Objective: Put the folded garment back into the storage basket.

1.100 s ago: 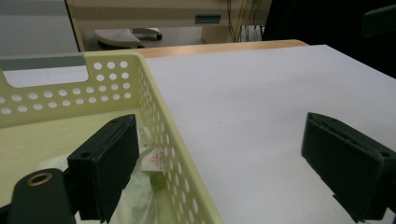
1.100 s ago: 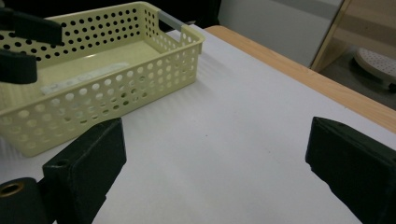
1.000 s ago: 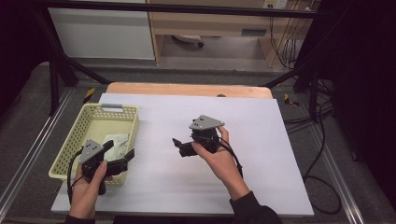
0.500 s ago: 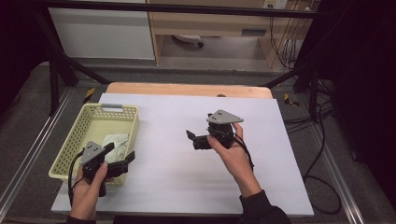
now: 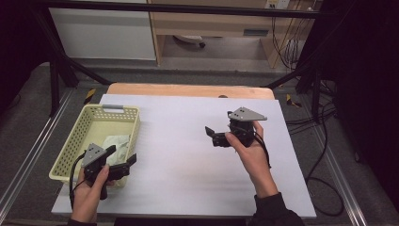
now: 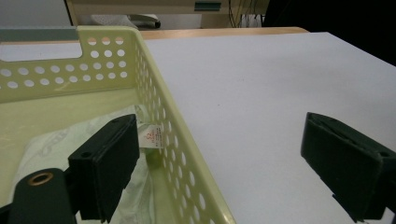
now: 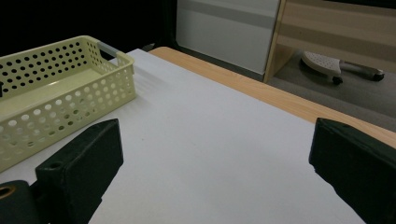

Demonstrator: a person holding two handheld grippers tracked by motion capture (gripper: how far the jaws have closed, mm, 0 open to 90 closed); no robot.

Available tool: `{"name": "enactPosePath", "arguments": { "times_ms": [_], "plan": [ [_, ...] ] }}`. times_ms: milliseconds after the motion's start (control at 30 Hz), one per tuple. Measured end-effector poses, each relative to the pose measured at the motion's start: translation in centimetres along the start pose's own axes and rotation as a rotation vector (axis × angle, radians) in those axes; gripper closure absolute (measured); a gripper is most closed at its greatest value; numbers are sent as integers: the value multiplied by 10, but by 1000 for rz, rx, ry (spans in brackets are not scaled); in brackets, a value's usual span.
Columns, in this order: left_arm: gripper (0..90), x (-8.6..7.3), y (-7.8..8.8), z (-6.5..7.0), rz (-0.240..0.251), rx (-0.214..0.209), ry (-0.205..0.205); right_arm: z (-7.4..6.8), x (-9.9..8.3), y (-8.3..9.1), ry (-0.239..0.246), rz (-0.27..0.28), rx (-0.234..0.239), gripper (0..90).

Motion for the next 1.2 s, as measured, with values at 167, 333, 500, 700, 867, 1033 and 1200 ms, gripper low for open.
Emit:
{"name": "enactPosePath", "arguments": {
  "times_ms": [167, 333, 500, 700, 867, 1033, 1200],
  "plan": [
    [113, -1, -1, 0, -2, -4, 0, 11, -1, 13, -12, 10, -17, 33],
    [112, -2, -2, 1, -8, -4, -4, 20, -5, 27, -22, 11, -33, 33],
    [112, -6, -3, 1, -20, 3, -9, 30, -11, 43, -25, 8, -57, 32],
    [112, -7, -4, 1, -23, 8, -6, 39, -17, 58, -41, 18, -76, 29],
    [104, -7, -5, 0, -27, 13, 2, 45, -21, 71, -56, 23, -83, 26],
    [91, -7, -5, -1, -28, 16, 15, 51, -26, 83, -74, 37, -95, 23],
    [71, -7, -5, -1, -28, 22, 25, 56, -30, 91, -85, 43, -105, 30]
  ]
}}
Point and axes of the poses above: each handheld gripper's, and its own axes: y roughly backward along the jaws, x roughly out of its top, z roughly to its right, the point moved 5 cm from there along -y, roughly forward along the jaws, and after that the axes turned 10 degrees about x, right-handed, at the moved point
